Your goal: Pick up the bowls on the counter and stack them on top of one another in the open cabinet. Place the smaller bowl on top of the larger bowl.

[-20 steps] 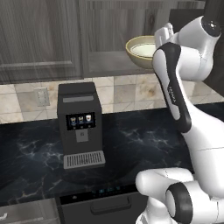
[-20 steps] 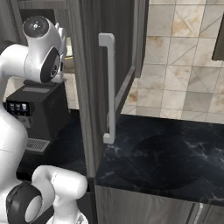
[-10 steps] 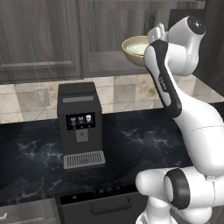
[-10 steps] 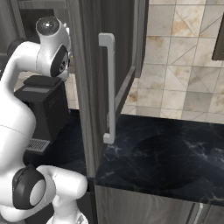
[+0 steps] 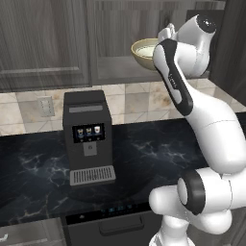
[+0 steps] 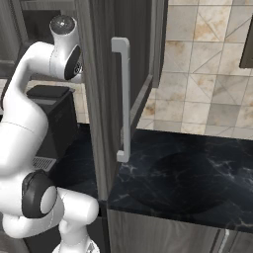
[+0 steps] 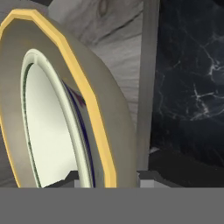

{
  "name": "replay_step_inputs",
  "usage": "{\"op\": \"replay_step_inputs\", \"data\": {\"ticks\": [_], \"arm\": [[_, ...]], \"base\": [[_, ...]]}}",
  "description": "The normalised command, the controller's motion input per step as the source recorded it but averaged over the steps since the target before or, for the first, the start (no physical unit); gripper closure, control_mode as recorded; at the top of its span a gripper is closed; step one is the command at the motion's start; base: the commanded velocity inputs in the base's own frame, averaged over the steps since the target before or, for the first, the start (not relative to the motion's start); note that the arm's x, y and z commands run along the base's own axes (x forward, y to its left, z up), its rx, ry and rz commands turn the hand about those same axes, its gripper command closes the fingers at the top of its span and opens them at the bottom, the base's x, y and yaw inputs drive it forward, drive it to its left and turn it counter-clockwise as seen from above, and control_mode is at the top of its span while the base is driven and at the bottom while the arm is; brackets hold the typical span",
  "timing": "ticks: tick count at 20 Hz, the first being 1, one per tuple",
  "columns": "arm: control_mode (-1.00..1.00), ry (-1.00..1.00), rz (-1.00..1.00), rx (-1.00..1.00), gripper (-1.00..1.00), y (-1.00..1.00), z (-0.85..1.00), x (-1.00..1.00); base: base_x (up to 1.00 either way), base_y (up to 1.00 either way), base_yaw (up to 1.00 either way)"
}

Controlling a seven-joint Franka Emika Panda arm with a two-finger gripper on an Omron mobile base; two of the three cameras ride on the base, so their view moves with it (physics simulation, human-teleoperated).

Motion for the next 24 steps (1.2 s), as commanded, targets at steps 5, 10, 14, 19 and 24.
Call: {"op": "replay_step_inputs", "data": {"ticks": [5,10,14,19,24], "arm": [[-1.00,0.00,0.00,0.00,1.00,0.00,0.00,0.29],[-1.00,0.00,0.00,0.00,1.00,0.00,0.00,0.29],[-1.00,0.00,0.00,0.00,1.00,0.00,0.00,0.24],[-1.00,0.00,0.00,0.00,1.00,-0.01,-0.02,0.27],[-1.00,0.02,0.00,0.00,1.00,-0.03,-0.08,0.22]], "base": [[0.00,0.00,0.00],[0.00,0.00,0.00],[0.00,0.00,0.00],[0.00,0.00,0.00],[0.00,0.00,0.00]]}}
